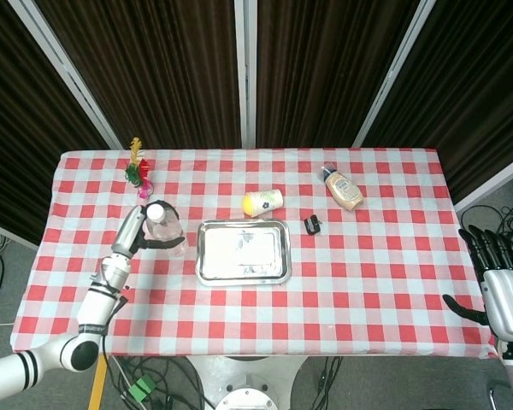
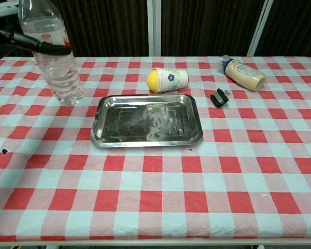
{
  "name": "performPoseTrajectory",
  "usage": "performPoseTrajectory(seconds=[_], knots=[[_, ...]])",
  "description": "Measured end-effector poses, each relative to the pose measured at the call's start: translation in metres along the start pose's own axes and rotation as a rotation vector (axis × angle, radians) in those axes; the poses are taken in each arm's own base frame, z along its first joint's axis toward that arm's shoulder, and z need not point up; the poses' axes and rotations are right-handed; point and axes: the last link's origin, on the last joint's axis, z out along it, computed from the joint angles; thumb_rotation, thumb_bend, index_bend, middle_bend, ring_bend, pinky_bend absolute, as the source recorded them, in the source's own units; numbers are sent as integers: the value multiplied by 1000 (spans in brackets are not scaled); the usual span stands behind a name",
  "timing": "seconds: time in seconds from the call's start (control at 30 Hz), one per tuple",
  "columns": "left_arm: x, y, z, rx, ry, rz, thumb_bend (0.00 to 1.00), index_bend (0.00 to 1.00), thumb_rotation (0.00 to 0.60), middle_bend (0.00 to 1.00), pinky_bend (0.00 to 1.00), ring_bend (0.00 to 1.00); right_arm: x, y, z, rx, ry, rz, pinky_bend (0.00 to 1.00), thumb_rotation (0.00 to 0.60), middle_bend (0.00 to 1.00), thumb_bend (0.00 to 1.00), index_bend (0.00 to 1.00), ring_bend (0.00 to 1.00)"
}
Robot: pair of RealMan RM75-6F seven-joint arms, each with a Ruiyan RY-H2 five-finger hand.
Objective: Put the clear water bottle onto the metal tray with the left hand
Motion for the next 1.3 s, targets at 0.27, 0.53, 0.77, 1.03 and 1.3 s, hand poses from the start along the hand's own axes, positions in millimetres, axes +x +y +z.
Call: performPoseTrajectory(seconds=[0.27, 0.53, 0.77, 1.03, 1.3], knots=[[-59, 11, 9, -12, -127, -70, 200, 581, 600, 591, 541, 482, 0, 1, 2, -6, -1, -6, 0, 600, 35, 82, 55, 0], [8, 14, 27, -20, 12, 35, 201, 577, 600, 583, 541, 482, -2, -1, 2, 4, -4, -6, 0, 600, 38, 82, 55, 0], [-9, 24, 29, -45, -28, 4, 201, 575, 600, 580, 541, 482, -6, 0, 3, -9, -33, -13, 0, 600, 37, 83, 56, 0], [-25, 27, 29, -65, -23, -21, 200, 574, 600, 582, 541, 481, -3, 2, 4, -9, -23, -2, 0, 600, 37, 82, 56, 0], [-77, 3, 22, -42, -8, -63, 196, 574, 600, 583, 540, 481, 3, 5, 4, -21, 2, 20, 0, 600, 37, 82, 56, 0]])
